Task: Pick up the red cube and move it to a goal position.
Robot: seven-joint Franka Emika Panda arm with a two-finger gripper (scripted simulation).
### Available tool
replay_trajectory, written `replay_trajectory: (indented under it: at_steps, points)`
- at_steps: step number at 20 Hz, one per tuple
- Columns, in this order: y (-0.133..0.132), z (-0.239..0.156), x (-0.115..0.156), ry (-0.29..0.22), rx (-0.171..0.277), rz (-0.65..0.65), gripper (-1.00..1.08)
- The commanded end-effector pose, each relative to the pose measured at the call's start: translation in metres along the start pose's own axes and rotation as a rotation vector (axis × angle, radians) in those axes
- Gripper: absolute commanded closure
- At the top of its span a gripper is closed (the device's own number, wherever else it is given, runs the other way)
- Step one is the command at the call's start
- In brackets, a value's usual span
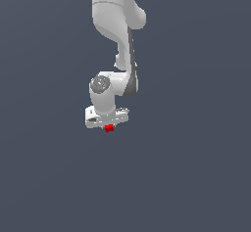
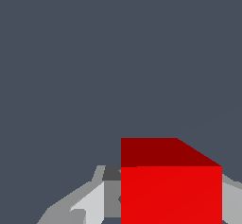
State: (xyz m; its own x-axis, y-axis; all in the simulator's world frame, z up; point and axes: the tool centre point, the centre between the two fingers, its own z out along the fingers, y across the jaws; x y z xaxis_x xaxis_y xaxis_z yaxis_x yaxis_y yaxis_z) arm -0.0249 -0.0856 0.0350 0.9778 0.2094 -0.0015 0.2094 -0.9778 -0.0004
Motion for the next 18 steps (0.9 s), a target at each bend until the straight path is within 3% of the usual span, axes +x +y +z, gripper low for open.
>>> replay_trajectory:
  at_steps: [1,18]
  points:
    - [-0.004,-0.011,0.008,0.002,0.000,-0.001,1.08]
    - [-0.051,-0.141,0.096,0.001,-0.001,-0.001,1.08]
